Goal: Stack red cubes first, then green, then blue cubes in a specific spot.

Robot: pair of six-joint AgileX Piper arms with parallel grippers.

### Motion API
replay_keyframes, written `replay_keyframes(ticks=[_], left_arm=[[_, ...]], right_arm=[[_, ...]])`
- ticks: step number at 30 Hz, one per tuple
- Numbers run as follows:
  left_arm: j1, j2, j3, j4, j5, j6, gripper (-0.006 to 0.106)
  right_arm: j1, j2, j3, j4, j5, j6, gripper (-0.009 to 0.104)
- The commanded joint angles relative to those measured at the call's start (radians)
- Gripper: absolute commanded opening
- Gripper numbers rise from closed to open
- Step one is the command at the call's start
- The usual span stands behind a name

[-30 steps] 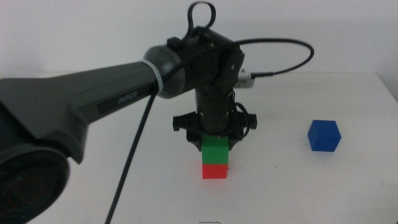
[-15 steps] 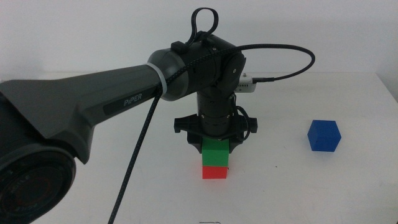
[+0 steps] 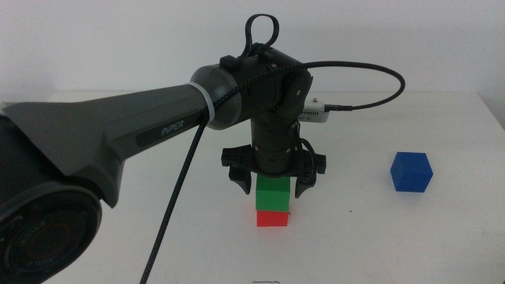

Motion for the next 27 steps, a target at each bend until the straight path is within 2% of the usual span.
replay_keyframes(ticks=[1, 5, 10, 19, 23, 27], left_arm=[[-0.004, -0.064, -0.042, 0.003, -0.005, 0.022, 0.094], [-0.004, -0.065, -0.069, 0.003, 0.025, 0.023, 0.093], [-0.004, -0.078, -0.163, 0.001, 0.192, 0.055, 0.092], [-0.004, -0.254, -0.194, -0.01, 0.187, 0.132, 0.092], [-0.004, -0.382, -0.194, -0.039, 0.187, 0.288, 0.092], [0.0, -0.505, -0.188, -0.013, 0.187, 0.513, 0.092]], right_arm=[[-0.008, -0.014, -0.009, -0.013, -0.047, -0.011, 0.063], [-0.008, -0.014, -0.009, -0.013, -0.047, -0.011, 0.063], [-0.008, -0.014, -0.009, -0.013, -0.047, -0.011, 0.063], [-0.008, -0.014, -0.009, -0.013, -0.047, -0.011, 0.063], [-0.008, -0.014, -0.009, -0.013, -0.047, -0.011, 0.063], [-0.008, -0.014, -0.009, -0.013, -0.047, -0.011, 0.063]])
